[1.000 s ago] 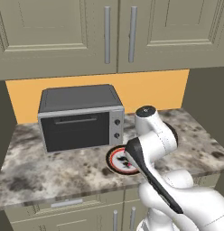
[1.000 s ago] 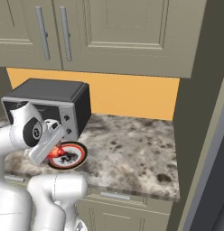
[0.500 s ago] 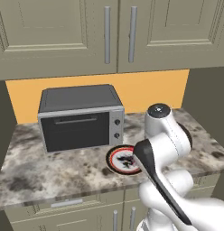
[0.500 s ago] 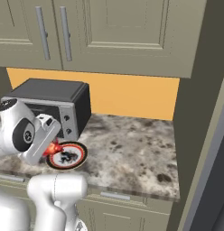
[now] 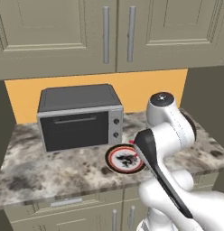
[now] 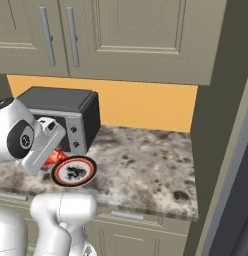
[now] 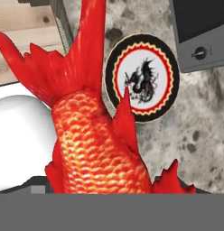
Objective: Place the fish on the counter behind the older fish on the same shelf of the fridge to maintain FIFO order. Close the fridge door when finished.
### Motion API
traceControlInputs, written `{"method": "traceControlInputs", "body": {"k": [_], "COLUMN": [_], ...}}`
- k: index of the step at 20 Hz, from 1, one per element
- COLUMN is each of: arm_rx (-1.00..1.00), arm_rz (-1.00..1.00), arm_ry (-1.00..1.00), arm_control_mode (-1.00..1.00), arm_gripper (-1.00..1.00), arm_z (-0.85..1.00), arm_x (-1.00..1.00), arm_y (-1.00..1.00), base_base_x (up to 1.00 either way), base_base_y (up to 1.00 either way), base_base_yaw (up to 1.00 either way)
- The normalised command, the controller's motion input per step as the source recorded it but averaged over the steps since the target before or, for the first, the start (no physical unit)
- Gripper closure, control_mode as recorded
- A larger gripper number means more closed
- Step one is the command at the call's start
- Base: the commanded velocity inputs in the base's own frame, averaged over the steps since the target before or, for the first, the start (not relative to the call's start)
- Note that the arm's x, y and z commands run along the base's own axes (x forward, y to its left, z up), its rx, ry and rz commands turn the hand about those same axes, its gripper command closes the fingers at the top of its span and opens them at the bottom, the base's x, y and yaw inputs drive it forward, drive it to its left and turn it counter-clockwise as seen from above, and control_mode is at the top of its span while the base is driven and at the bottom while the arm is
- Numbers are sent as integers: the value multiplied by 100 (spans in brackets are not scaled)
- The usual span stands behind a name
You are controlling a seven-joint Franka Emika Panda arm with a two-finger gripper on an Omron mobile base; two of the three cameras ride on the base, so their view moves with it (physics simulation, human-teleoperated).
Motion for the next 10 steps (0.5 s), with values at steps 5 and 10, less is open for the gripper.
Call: {"method": "traceControlInputs", "body": {"k": [5,10], "arm_rx": [0,0], "arm_rz": [0,0], "arm_ry": [0,0], "arm_control_mode": [100,100], "arm_gripper": [100,100], "arm_z": [0,0], "arm_x": [0,0], "arm_y": [0,0], "base_base_x": [-71,-5], "base_base_y": [37,62], "base_base_yaw": [-47,-73]}}
